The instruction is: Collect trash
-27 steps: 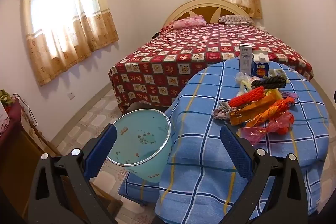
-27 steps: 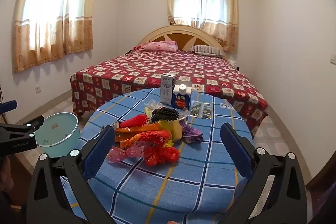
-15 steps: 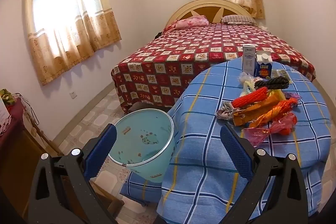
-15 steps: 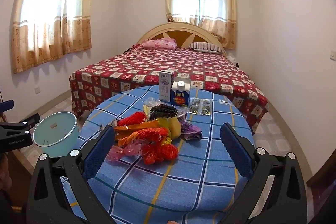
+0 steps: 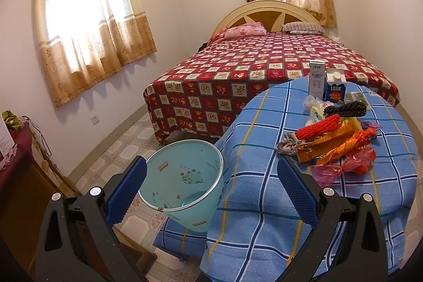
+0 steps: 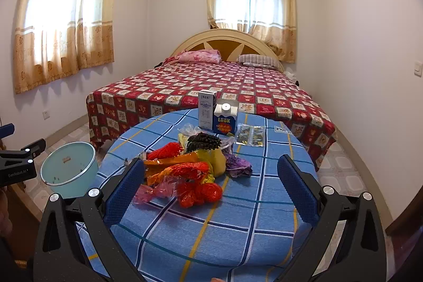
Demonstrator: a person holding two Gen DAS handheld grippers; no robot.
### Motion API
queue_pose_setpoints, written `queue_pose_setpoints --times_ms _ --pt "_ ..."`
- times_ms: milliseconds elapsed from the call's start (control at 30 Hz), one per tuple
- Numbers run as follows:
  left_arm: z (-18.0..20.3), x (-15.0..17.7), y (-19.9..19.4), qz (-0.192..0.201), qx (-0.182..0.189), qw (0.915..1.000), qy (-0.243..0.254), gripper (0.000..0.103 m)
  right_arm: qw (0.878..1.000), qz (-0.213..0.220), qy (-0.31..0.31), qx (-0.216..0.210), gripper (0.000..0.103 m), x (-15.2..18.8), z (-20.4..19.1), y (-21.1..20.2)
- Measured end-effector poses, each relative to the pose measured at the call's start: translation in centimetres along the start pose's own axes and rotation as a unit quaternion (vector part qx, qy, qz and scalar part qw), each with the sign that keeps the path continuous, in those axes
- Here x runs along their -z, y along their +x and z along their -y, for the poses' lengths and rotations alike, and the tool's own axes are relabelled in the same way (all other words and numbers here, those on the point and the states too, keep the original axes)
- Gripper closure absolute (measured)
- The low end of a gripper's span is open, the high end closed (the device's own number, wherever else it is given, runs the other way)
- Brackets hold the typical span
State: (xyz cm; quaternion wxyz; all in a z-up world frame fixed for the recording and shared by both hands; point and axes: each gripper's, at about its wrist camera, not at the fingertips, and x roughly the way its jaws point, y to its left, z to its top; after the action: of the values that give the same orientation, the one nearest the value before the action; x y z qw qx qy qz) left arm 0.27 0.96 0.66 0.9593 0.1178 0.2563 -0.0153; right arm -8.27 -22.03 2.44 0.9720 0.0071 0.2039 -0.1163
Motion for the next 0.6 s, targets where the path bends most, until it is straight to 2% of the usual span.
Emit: queue_pose_setpoints --times_ms 600 --pt "-0.29 -0.06 0.19 -0.002 -0.002 1.0 -0.001 0.006 1.0 -0.006 0.0 0.0 0.005 0.41 0.04 0.47"
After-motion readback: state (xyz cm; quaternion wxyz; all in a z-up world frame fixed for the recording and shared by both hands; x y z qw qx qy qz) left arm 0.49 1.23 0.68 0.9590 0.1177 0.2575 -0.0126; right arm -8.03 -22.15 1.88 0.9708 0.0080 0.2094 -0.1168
